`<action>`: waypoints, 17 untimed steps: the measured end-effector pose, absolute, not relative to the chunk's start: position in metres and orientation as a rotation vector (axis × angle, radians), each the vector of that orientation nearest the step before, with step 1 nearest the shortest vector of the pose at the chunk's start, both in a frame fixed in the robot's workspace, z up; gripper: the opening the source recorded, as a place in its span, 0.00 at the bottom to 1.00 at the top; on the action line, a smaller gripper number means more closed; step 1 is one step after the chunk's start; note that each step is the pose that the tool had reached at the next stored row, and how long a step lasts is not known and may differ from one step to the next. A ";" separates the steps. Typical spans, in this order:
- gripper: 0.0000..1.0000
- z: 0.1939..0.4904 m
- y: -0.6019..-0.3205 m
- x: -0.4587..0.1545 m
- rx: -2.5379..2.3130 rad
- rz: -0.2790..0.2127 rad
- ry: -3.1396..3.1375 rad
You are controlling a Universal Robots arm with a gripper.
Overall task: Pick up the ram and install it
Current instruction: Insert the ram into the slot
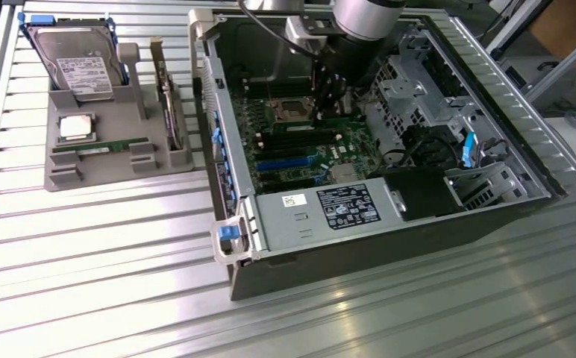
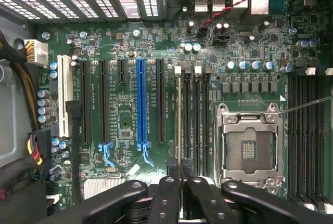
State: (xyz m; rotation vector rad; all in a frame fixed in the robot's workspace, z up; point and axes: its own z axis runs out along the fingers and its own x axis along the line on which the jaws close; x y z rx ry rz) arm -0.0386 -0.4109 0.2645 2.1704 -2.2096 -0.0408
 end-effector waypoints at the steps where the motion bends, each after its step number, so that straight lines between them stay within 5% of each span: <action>1: 0.12 0.264 -0.411 -0.039 2.170 -0.041 -2.210; 17: 0.12 0.251 -0.411 -0.043 2.170 -0.041 -2.210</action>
